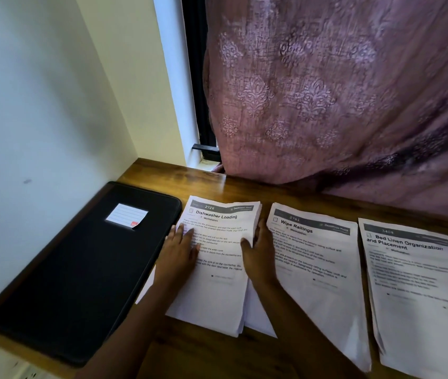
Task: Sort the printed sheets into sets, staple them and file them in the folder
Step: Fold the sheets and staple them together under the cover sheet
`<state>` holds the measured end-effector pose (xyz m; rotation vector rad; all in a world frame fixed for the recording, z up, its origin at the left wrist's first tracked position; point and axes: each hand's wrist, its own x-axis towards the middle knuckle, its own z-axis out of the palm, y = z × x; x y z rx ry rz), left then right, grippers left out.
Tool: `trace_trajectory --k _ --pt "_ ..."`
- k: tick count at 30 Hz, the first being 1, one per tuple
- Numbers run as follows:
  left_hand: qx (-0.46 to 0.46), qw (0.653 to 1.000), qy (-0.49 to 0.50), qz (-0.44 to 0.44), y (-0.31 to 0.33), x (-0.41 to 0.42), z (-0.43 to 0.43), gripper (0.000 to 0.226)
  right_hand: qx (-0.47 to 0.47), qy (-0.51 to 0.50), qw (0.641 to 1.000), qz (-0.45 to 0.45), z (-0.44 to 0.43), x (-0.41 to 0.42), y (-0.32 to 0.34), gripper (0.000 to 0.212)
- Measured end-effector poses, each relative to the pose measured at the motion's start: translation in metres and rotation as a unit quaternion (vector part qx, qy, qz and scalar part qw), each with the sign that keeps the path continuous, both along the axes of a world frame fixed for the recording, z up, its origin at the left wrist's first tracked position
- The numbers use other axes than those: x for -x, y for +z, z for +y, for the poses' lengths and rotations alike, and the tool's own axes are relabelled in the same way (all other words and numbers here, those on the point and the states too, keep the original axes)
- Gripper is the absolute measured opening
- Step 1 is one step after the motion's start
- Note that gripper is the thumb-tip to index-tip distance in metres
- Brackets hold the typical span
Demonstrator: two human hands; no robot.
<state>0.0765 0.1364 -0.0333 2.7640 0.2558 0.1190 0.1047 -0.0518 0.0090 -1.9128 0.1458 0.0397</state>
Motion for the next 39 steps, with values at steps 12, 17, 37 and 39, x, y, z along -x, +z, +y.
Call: trace_trajectory --k 12,17,37,39 --pt "-0.096 0.971 -0.212 0.059 0.013 0.001 -0.114 0.069 0.417 0.179 0.891 0.031 -0.133 -0.127 0.017 0.06" --pt "-0.109 0.969 -0.208 0.072 -0.006 0.004 -0.109 0.069 0.467 0.226 0.854 0.036 -0.135 -0.14 0.015 0.075" --pt "-0.042 0.976 -0.201 0.073 0.0 0.003 -0.113 0.092 0.38 0.355 0.844 0.128 -0.198 -0.125 0.09 0.047" --pt "0.131 0.974 -0.167 0.085 0.025 0.0 -0.12 0.099 0.374 0.361 0.851 0.074 -0.199 -0.109 0.108 0.041"
